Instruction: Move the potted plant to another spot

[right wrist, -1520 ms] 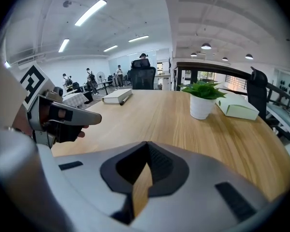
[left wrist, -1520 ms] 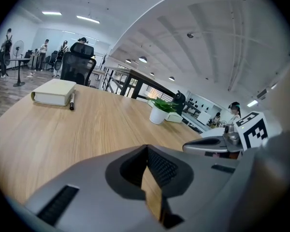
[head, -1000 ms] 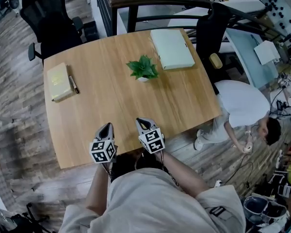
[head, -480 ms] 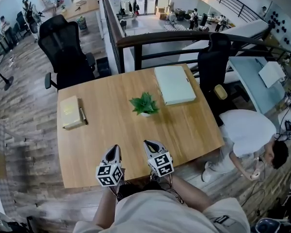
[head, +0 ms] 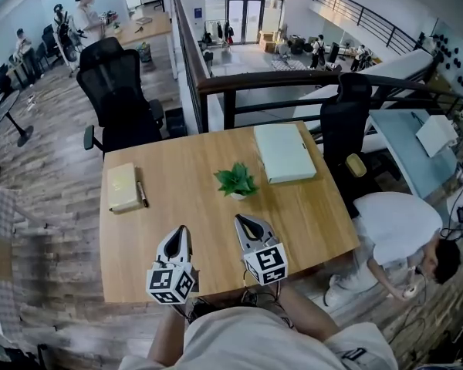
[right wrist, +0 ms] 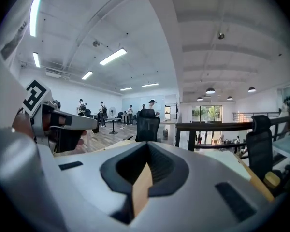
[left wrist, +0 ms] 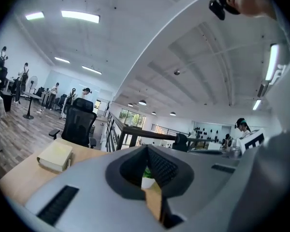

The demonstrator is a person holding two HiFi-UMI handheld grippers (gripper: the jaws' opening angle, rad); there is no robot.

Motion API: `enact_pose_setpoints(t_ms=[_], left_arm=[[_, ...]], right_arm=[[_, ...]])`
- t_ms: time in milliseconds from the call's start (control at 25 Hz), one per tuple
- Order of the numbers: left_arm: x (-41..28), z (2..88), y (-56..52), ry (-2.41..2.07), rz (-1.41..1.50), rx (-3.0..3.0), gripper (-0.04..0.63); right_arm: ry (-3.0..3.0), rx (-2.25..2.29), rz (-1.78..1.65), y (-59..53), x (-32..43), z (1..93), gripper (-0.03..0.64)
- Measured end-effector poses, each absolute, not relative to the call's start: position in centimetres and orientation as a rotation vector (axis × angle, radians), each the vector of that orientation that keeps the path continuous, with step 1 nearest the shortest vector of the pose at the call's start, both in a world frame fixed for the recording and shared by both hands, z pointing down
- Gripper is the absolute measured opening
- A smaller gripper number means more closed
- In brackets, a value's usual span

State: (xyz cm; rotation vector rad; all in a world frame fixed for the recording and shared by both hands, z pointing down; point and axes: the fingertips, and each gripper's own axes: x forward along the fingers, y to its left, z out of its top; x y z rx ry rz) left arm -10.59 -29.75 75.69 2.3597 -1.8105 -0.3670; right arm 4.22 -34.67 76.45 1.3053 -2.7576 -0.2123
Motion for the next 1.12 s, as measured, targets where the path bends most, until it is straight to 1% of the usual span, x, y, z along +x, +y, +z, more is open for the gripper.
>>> enact_pose_setpoints(t_ms=[80,200,520,1120], left_arm=[[-11.2,73.9,-29.1,-1.833,-0.445,2.358,0.012],[-12.2,71.8,-28.5,-1.897,-0.482,2.376,0.011],[-13.3,69.4,-27.1,-2.019,-0.425,2.432,0.012],[-12.5,69.7,-27.5,-1.987,-0.383,2.465,0.012]], right_arm=[[-2.768,1.318,-0.252,-34.3,4.2,75.1,0.003],[-2.798,1.330,-0.293,-33.9,4.1,73.2,0.003],[-2.849,1.349,-0.412,-32.4,4.1,68.4,0.003],[-2.845,1.353,-0.425,-32.1,3.8,68.5,0.003]])
